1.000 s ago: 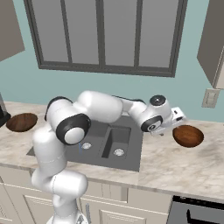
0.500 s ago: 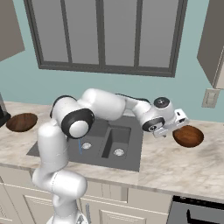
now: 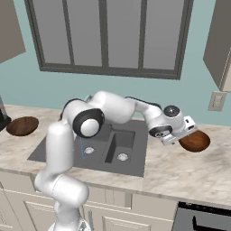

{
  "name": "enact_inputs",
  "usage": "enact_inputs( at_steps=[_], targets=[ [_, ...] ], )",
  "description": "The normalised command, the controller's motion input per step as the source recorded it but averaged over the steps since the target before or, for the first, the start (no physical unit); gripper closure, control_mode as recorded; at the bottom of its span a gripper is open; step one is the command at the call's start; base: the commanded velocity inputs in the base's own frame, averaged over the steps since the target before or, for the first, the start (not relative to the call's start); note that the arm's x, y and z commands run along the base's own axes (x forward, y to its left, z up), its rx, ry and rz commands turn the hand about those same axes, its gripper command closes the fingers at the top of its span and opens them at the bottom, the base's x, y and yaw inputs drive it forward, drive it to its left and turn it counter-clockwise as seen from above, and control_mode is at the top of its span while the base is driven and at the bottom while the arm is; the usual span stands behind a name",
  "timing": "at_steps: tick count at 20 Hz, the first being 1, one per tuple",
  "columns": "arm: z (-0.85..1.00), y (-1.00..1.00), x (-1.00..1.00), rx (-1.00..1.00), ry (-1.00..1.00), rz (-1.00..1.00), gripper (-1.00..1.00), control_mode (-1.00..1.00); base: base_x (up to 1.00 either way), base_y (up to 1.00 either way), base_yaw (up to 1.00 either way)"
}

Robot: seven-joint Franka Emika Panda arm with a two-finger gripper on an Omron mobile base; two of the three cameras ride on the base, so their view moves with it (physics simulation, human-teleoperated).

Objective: Rinse each bowl for a few seconds and place them down in the sink or on the counter.

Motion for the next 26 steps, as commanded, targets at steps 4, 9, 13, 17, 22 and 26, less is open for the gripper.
enact_inputs(
  at_steps=[4, 9, 13, 17, 22, 26],
  targets=[
    [-0.22, -0.19, 0.18, 0.00, 0.03, 0.05, -1.00, -1.00, 0.00, 0.00, 0.00],
    [-0.19, -0.10, 0.16, 0.00, 0.05, 0.02, -1.00, -1.00, 0.00, 0.00, 0.00],
    [-0.18, -0.07, 0.12, 0.00, 0.05, 0.01, -1.00, -1.00, 0.00, 0.00, 0.00],
    [-0.20, -0.06, 0.13, 0.00, 0.04, 0.01, -1.00, -1.00, 0.00, 0.00, 0.00],
    [-0.21, -0.02, 0.14, 0.00, 0.03, 0.01, -1.00, -1.00, 0.00, 0.00, 0.00],
    [-0.23, -0.01, 0.17, 0.00, 0.02, 0.02, -1.00, -1.00, 0.00, 0.00, 0.00]
  ],
)
